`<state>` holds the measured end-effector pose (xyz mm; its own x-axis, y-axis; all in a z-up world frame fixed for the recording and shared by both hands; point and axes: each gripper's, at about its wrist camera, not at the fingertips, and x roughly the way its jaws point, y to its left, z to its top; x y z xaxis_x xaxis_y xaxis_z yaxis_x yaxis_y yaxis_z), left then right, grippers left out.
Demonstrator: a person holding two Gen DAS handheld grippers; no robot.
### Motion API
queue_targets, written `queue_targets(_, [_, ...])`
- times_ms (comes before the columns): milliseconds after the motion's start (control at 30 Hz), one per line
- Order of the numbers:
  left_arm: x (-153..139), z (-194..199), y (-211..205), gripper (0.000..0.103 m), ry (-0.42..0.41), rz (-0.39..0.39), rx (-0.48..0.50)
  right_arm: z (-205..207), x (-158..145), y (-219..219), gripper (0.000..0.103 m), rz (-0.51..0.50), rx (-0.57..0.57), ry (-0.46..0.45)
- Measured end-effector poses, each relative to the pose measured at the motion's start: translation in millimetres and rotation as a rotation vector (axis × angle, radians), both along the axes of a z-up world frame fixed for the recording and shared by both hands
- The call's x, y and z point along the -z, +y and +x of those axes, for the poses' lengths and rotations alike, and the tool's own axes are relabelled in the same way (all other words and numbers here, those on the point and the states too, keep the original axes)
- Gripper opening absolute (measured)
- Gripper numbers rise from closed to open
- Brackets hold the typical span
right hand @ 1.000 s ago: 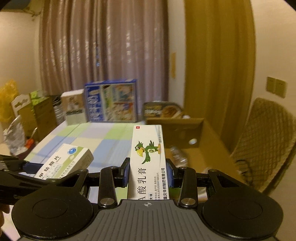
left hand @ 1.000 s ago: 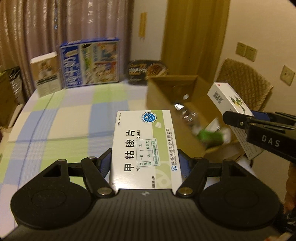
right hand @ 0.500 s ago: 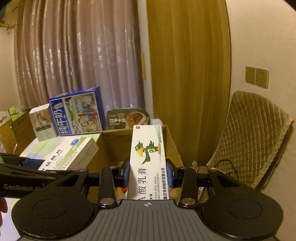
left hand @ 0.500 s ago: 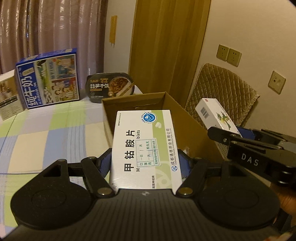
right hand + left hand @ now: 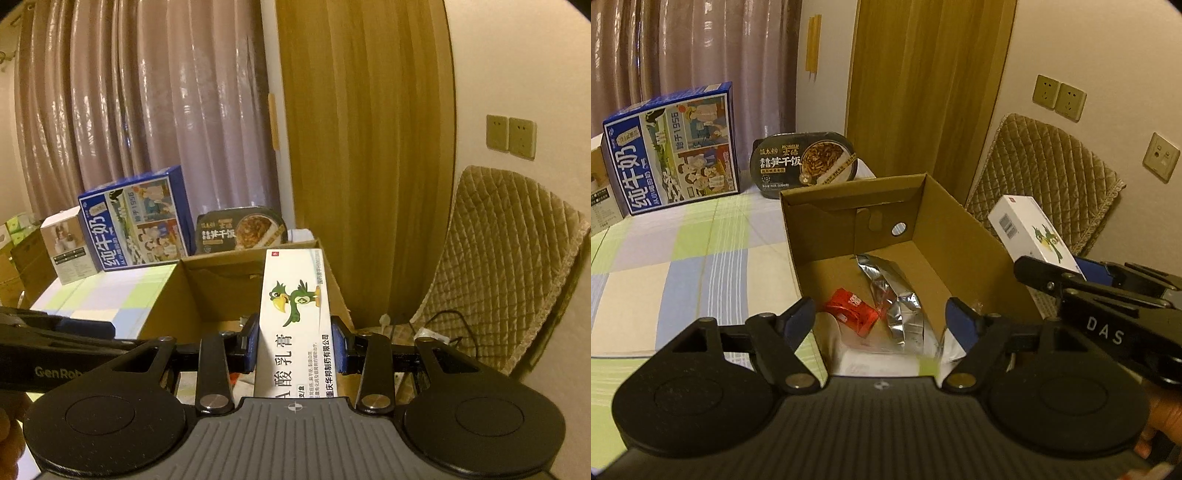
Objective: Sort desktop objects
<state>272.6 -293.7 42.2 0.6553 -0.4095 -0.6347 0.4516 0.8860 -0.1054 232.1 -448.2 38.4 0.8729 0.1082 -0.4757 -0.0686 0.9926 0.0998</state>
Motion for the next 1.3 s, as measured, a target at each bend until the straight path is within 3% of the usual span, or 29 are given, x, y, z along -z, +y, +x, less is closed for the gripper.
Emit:
queue_targets(433, [-5, -7, 35, 0.08, -0.028, -0.007, -0.063, 10, 1, 9, 0.036, 0.063, -0.033, -0.001])
queue_targets(500, [-4, -9, 41, 0.083, -0.026, -0.011, -0.071, 13, 1, 8, 0.045, 0.089, -0.039, -0.007])
queue_targets(533, [-4, -10, 43, 0.086, -0.026, -0.013, -0.076, 12, 0, 7, 0.058, 0.1, -0.034, -0.016])
queue_targets(567, [-4, -12, 45, 0.087, -0.029, -0.015, -0.079, 11, -2, 7, 0.062, 0.102, -0.029, -0.025])
queue_targets(733, [-5, -22, 53, 0.093, -0.032, -0.021, -0.094, -1, -5, 3, 0.064, 0.092, -0.017, -0.015])
queue_targets(867, [-3, -35, 52, 0.095, -0.023, 0.013, -0.102, -16, -6, -1, 0.074, 0.088, -0.002, 0.002])
queue_targets(933, [-3, -44, 51, 0.102, -0.029, 0.022, -0.112, -25, -6, -3, 0.077, 0.086, 0.005, 0.011])
queue_targets(1100, [-8, -62, 51, 0.102, -0.023, 0.071, -0.146, -48, -14, -4, 0.087, 0.062, 0.008, 0.037])
queue_targets(1300, [-18, -91, 58, 0.102, 0.008, 0.048, -0.147, -84, -27, -1, 0.099, 0.022, -0.018, 0.082])
